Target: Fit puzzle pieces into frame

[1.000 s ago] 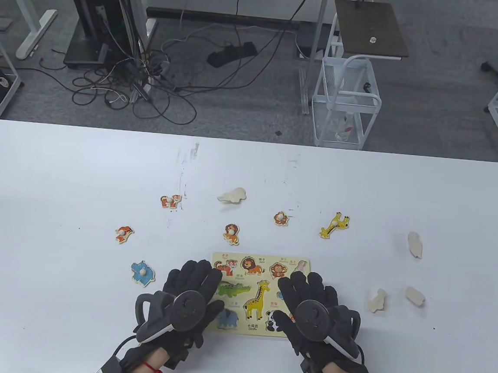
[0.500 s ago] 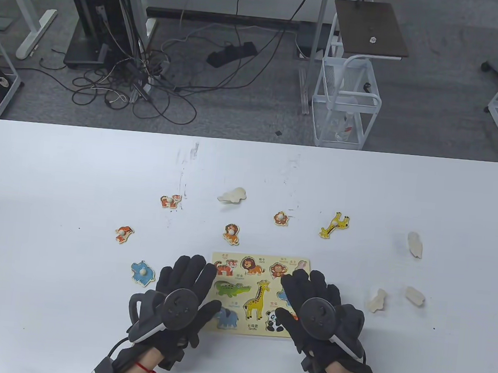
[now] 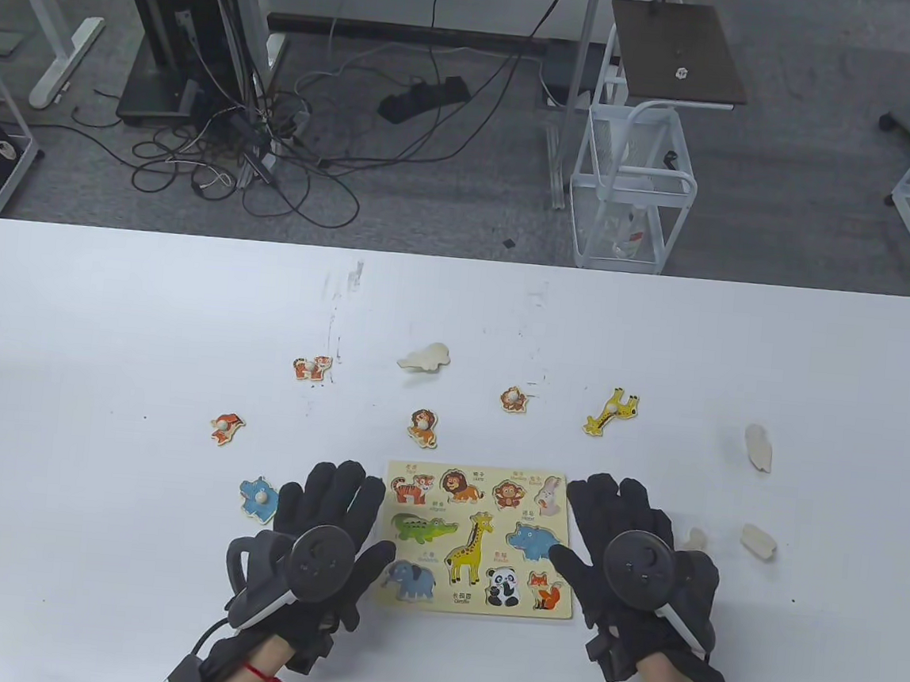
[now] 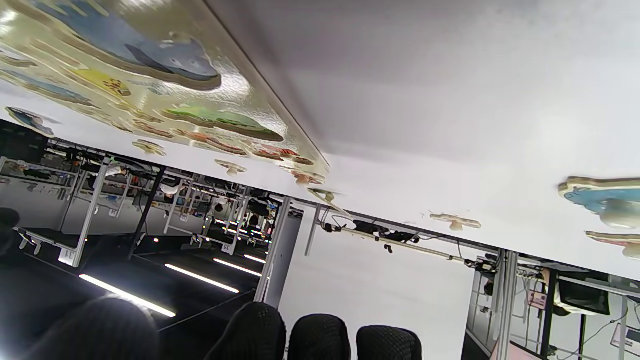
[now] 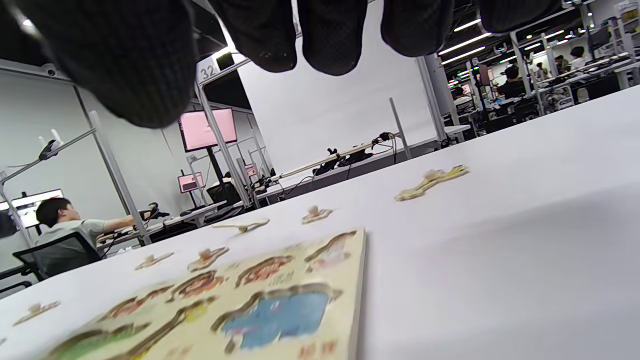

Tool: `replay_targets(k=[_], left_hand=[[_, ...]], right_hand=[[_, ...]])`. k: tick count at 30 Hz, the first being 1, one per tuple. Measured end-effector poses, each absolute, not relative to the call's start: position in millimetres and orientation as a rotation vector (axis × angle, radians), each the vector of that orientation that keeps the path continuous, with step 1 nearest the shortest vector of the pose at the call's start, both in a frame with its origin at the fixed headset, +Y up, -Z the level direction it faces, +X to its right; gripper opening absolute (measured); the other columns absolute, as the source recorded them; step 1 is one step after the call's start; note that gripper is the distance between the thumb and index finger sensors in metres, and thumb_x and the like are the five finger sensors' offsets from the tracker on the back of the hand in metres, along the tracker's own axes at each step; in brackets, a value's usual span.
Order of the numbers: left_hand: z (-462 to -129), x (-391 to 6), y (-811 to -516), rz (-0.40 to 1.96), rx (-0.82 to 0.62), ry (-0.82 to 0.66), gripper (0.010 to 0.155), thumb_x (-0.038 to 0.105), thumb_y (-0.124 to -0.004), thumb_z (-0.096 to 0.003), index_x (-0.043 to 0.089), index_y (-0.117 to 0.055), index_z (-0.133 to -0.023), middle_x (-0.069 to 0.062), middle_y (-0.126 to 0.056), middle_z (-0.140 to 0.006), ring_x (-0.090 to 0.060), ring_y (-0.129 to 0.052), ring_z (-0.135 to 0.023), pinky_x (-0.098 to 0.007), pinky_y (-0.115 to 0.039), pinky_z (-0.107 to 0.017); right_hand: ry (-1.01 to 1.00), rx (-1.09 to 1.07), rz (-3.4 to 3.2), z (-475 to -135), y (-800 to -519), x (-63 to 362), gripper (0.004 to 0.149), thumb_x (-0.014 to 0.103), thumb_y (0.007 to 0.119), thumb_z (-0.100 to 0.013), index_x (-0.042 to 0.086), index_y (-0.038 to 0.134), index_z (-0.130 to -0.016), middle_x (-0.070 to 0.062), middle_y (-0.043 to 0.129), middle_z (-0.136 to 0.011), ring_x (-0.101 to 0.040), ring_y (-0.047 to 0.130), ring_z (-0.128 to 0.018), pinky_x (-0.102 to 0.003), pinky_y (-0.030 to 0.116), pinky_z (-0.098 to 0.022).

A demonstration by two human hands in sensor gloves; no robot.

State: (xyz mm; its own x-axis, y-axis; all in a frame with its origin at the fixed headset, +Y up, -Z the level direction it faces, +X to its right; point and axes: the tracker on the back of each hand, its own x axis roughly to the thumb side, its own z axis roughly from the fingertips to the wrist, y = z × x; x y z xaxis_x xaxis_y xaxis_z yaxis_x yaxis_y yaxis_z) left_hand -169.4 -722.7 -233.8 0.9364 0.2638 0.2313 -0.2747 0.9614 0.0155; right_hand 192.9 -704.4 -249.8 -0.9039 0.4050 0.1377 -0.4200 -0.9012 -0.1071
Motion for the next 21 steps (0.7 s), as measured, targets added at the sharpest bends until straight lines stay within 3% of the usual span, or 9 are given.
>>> replay_targets(k=[9, 13, 21], left_hand=[[-234.8, -168.3, -722.8, 0.258, 0.014, -0.234, 0.071, 0.06, -0.07, -0.0434, 0.033, -0.056, -0.107, -0.006, -0.044, -0.12, -0.04, -0.051, -0.112, -0.063, -0.038, -0.077], [-233.8, -166.2, -722.0, 0.258, 0.015, -0.242, 0.07, 0.06, -0.07, -0.0434, 0.033, -0.057, -0.107, -0.006, -0.045, -0.12, -0.04, -0.052, -0.112, -0.064, -0.038, -0.077], [-234.0, -166.4, -722.3, 0.253, 0.002, -0.25, 0.07, 0.06, -0.07, -0.0434, 0.033, -0.058, -0.107, -0.006, -0.044, -0.12, -0.042, -0.053, -0.111, -0.064, -0.038, -0.077]], right_hand=[[-0.12, 0.016, 2.676, -262.7, -675.0, 245.6, 0.074, 0.051, 0.086, -0.037, 0.026, 0.06, -0.101, -0.006, 0.054, -0.107, -0.051, 0.052, -0.101, -0.071, 0.046, -0.066], [-0.024, -0.077, 2.742, -275.4, -680.3, 265.1, 0.073, 0.048, 0.086, -0.037, 0.025, 0.061, -0.101, -0.007, 0.056, -0.107, -0.052, 0.056, -0.1, -0.071, 0.048, -0.066], [0.206, -0.191, 2.919, -287.7, -704.8, 285.9, 0.071, 0.043, 0.092, -0.036, 0.024, 0.065, -0.099, -0.007, 0.065, -0.103, -0.049, 0.081, -0.085, -0.067, 0.063, -0.06]])
